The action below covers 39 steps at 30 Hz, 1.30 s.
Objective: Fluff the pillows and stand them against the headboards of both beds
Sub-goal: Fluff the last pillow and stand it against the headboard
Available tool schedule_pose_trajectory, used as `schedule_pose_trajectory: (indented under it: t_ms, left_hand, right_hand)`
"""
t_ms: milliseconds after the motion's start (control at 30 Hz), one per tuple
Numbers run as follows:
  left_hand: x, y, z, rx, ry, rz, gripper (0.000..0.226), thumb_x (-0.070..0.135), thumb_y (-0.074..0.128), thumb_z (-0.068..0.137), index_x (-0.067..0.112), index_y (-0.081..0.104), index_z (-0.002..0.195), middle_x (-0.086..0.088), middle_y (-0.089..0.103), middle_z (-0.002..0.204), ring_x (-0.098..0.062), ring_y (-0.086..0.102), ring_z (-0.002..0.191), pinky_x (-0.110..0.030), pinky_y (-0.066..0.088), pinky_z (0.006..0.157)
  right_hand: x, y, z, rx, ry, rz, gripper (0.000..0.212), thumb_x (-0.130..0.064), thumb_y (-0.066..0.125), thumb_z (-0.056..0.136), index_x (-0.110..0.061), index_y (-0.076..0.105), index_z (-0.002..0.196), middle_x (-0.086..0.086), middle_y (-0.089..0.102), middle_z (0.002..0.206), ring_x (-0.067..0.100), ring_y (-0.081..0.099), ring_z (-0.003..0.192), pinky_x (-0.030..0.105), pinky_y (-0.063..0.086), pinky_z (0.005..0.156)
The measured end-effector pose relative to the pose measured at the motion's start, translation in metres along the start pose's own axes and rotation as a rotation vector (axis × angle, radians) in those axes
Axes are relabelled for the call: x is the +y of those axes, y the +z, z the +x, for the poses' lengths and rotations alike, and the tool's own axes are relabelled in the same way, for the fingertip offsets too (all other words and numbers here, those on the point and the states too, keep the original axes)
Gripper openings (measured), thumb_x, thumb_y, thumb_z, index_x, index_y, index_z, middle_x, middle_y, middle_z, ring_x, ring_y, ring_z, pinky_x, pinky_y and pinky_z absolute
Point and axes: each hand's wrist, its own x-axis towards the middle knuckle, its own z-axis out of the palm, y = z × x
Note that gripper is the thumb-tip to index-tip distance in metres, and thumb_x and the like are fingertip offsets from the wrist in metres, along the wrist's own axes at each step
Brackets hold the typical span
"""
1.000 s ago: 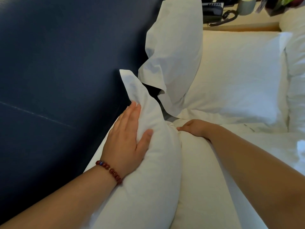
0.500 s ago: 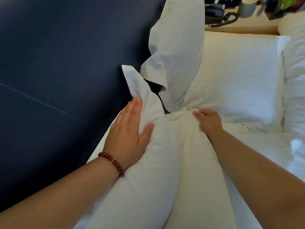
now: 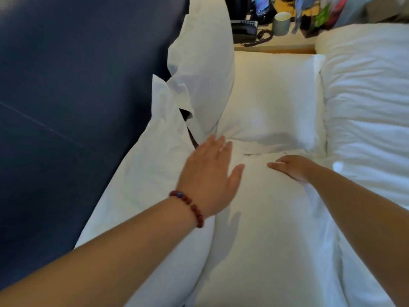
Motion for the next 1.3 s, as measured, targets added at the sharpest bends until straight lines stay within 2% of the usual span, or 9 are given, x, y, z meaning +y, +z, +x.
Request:
schedule_pose_trajectory:
  t_ms: [167, 267, 433, 533, 667, 833, 1000, 1100, 1300]
  left_hand:
    - [0.039, 0.089, 0.031, -0.246, -0.139, -0.137, 0.062, 0.047, 0.023, 0.102, 0.014, 0.020, 0.154, -0.005, 0.014, 0.163, -0.020, 0.006, 0.149, -0.033, 0.004, 0.121]
    - [0.040, 0.135, 0.031, -0.294, -0.210, -0.108, 0.065, 0.054, 0.016, 0.100, 0.019, 0.014, 0.155, 0.000, 0.005, 0.164, -0.017, -0.004, 0.149, -0.036, -0.003, 0.121]
    - [0.038, 0.160, 0.028, -0.228, -0.212, -0.041, 0.066, 0.058, 0.014, 0.098, 0.024, 0.014, 0.155, 0.003, 0.006, 0.164, -0.015, -0.003, 0.149, -0.035, -0.006, 0.119]
    - [0.040, 0.154, 0.027, -0.254, -0.221, -0.017, 0.066, 0.057, 0.015, 0.099, 0.023, 0.012, 0.156, 0.002, 0.004, 0.164, -0.016, -0.004, 0.149, -0.035, -0.006, 0.120]
    - [0.055, 0.144, 0.016, -0.209, -0.169, -0.056, 0.071, 0.060, 0.012, 0.096, 0.021, 0.013, 0.155, 0.001, 0.005, 0.164, -0.018, -0.004, 0.149, -0.038, -0.006, 0.119]
    - [0.079, 0.154, -0.030, -0.202, -0.086, -0.032, 0.074, 0.063, 0.005, 0.092, 0.026, 0.004, 0.156, 0.005, -0.003, 0.164, -0.013, -0.013, 0.148, -0.033, -0.018, 0.116]
    - [0.080, 0.157, -0.023, -0.201, -0.090, 0.051, 0.069, 0.058, 0.019, 0.097, 0.025, 0.007, 0.156, 0.004, 0.000, 0.164, -0.016, -0.008, 0.149, -0.038, -0.012, 0.118]
    - [0.084, 0.155, -0.028, -0.206, -0.093, 0.052, 0.069, 0.057, 0.017, 0.097, 0.023, 0.005, 0.156, 0.002, -0.001, 0.164, -0.017, -0.009, 0.149, -0.038, -0.011, 0.117]
    - [0.102, 0.153, -0.067, -0.181, -0.080, 0.083, 0.069, 0.056, 0.014, 0.098, 0.021, -0.003, 0.155, 0.000, -0.011, 0.163, -0.020, -0.016, 0.148, -0.040, -0.013, 0.119]
  right_hand:
    - [0.008, 0.006, 0.003, 0.136, 0.001, 0.133, 0.075, -0.069, 0.058, 0.079, -0.022, 0.052, 0.137, 0.004, 0.052, 0.142, 0.027, 0.047, 0.130, 0.038, 0.034, 0.107]
    - [0.016, 0.007, 0.011, 0.279, -0.025, 0.289, 0.031, -0.054, 0.070, 0.078, -0.026, 0.068, 0.091, -0.004, 0.067, 0.092, 0.024, 0.063, 0.097, 0.029, 0.044, 0.074]
    - [0.028, 0.004, 0.006, 0.633, 0.019, 0.558, 0.030, -0.043, 0.073, 0.072, -0.021, 0.056, 0.061, -0.006, 0.057, 0.053, 0.013, 0.057, 0.059, 0.022, 0.038, 0.051]
    - [0.038, 0.015, -0.011, 0.674, 0.098, 0.656, 0.024, -0.046, 0.074, 0.074, -0.028, 0.067, 0.087, -0.004, 0.069, 0.092, 0.023, 0.063, 0.092, 0.032, 0.050, 0.079]
    - [0.075, 0.052, -0.065, 0.763, 0.269, 0.626, 0.080, -0.055, 0.071, 0.079, -0.017, 0.042, 0.143, 0.011, 0.048, 0.142, 0.027, 0.042, 0.131, 0.035, 0.031, 0.111]
    - [0.103, 0.092, -0.111, 0.498, 0.440, 0.868, 0.077, -0.057, 0.060, 0.086, -0.015, 0.039, 0.146, 0.009, 0.060, 0.131, 0.030, 0.053, 0.123, 0.036, 0.038, 0.102]
    - [0.104, 0.091, -0.115, 0.305, 0.400, 1.343, 0.054, -0.049, 0.068, 0.084, 0.004, 0.069, 0.097, 0.027, 0.069, 0.095, 0.044, 0.066, 0.089, 0.050, 0.053, 0.089]
    - [0.103, 0.107, -0.121, 0.247, 0.433, 1.519, 0.039, -0.036, 0.054, 0.097, 0.001, 0.065, 0.098, 0.020, 0.067, 0.083, 0.024, 0.066, 0.064, 0.030, 0.053, 0.056]
    - [0.103, 0.131, -0.135, 0.271, 0.461, 1.230, 0.051, -0.044, 0.047, 0.098, -0.004, 0.055, 0.128, 0.021, 0.059, 0.128, 0.038, 0.057, 0.117, 0.047, 0.048, 0.098]
